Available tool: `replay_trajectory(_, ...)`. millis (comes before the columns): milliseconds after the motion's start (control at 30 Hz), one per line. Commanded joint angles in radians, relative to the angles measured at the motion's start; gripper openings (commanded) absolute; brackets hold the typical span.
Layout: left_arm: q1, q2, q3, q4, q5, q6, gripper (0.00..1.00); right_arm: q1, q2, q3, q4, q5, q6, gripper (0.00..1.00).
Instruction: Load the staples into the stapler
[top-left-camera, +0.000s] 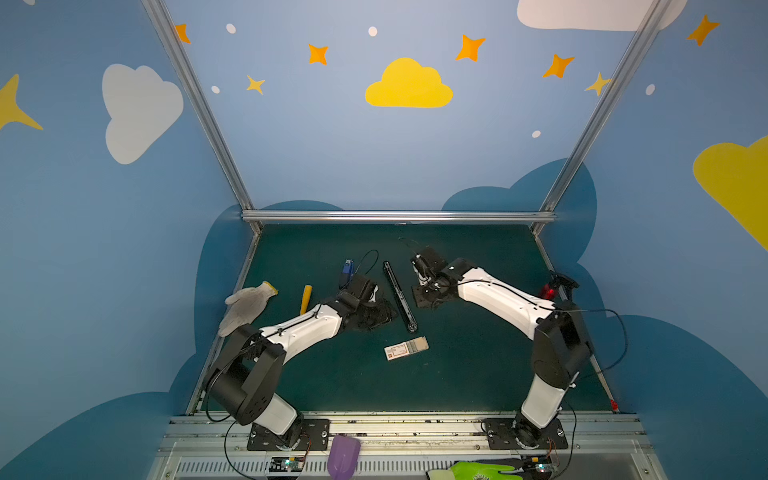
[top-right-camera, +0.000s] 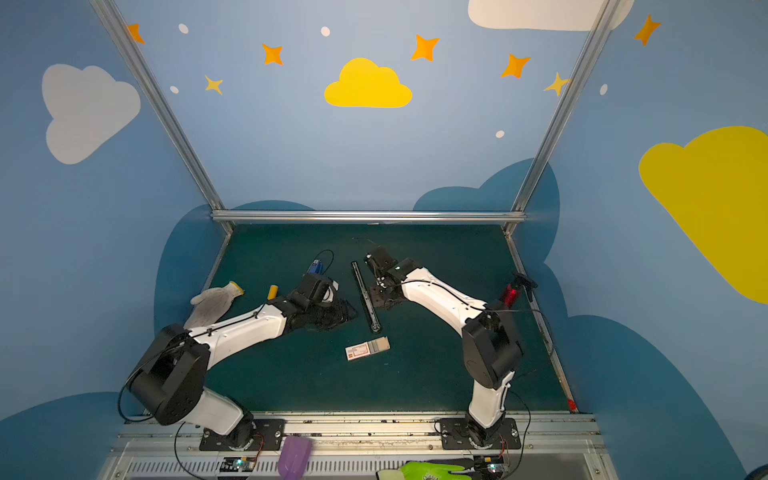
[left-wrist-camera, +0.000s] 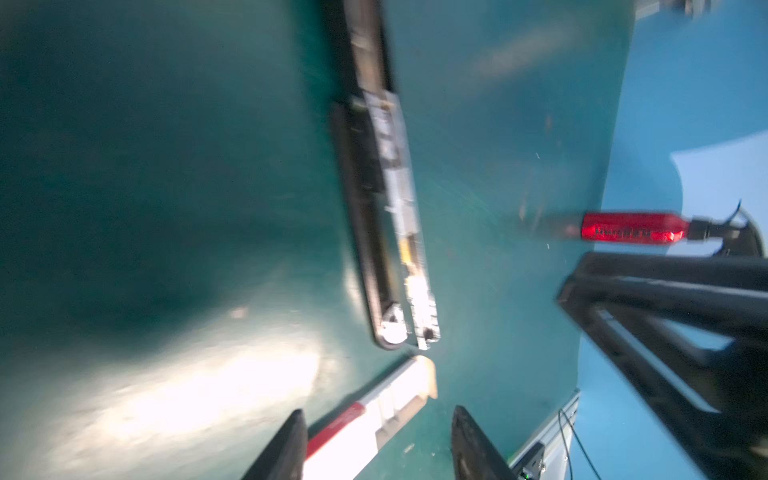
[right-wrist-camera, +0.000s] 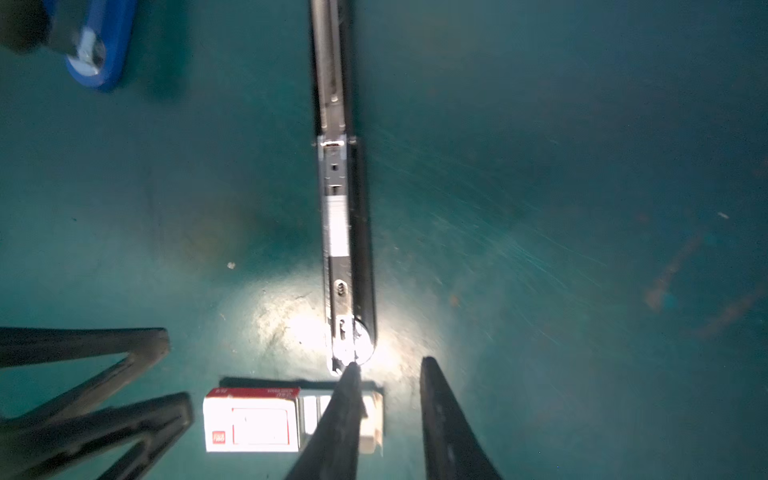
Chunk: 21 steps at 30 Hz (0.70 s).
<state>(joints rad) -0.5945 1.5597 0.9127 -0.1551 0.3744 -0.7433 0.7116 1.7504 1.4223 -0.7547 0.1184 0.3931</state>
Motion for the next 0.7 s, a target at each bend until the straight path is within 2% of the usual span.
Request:
replay_trajectory(0,-0.047,0.076,0.077,-0.091,-0.037,0.036,0.58,-0.050,-0.066,-0.101,0.009,-0.022,0.049,0.29)
replay_trajectory(167,-0.104,0.229,0.228,-0.213,-0.083,0.043,0.60,-0.100,-0.146,-0.243,0.068,-0.064,0.089,0.31)
replay_trajectory(367,-0.123,0.374,0.365,-0.367,-0.187,0.054,0.58,-0.110,-0.161,-0.311,0.123,-0.117,0.118,0.31)
replay_trajectory(533,-0.124,0.374,0.393,-0.466,-0.314,0.093,0.54,-0.110,-0.131,-0.309,0.159,-0.158,0.127,0.31)
replay_trajectory(667,-0.112,0.313,0.355,-0.512,-0.385,0.121,0.52,-0.110,-0.094,-0.283,0.172,-0.183,0.128,0.31)
